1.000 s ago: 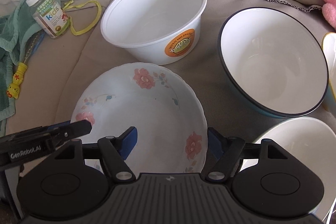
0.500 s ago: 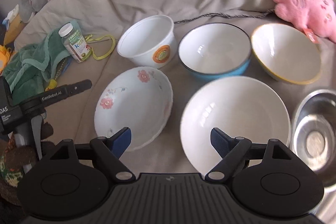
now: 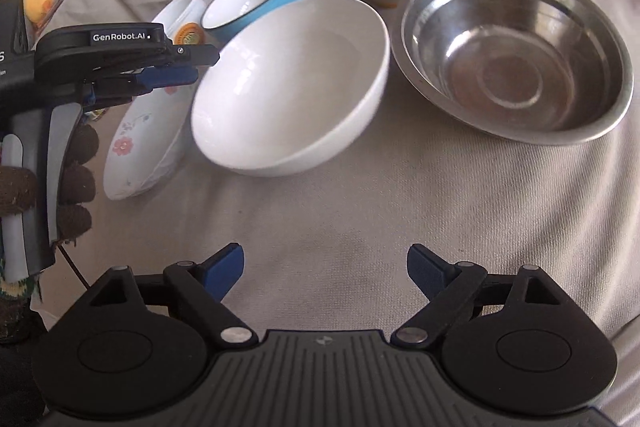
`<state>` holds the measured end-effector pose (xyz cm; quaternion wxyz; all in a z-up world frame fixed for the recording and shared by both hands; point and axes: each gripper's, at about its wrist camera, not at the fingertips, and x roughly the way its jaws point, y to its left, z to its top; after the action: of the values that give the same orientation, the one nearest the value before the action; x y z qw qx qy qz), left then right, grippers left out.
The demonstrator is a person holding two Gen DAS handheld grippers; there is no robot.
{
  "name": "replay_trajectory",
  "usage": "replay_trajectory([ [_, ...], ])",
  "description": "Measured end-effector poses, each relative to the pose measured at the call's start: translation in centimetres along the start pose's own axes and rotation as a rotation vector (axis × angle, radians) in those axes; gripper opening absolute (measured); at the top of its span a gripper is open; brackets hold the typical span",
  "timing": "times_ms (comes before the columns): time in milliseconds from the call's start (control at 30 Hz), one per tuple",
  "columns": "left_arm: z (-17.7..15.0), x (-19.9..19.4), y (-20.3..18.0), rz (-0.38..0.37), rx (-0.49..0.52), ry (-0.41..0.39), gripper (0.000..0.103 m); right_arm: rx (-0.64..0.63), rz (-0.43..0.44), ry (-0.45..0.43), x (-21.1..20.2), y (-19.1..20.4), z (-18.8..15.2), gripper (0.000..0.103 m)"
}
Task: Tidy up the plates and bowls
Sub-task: 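Grasp the rim of the large white bowl with the left gripper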
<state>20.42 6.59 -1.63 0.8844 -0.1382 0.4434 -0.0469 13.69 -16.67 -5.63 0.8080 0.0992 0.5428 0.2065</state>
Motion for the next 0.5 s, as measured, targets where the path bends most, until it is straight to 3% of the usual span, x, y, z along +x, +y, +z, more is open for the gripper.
replay_trajectory([
  [133,0.2,1.9,-0.9,0.022,0.021,0.031,0.038,0.044,-0.007,0.068,2.0,-1.5,0.3,0.103],
  [333,0.1,3.4,-1.3,0.056,0.049,0.062,0.037,0.029,0.041,0.036,1.8,-2.1,-0.1,0.103],
  [500,0.1,4.1,-1.9,0.088,0.083,0.07,0.037,0.062,0.032,-0.027,1.7,-1.9,-1.2,0.103],
])
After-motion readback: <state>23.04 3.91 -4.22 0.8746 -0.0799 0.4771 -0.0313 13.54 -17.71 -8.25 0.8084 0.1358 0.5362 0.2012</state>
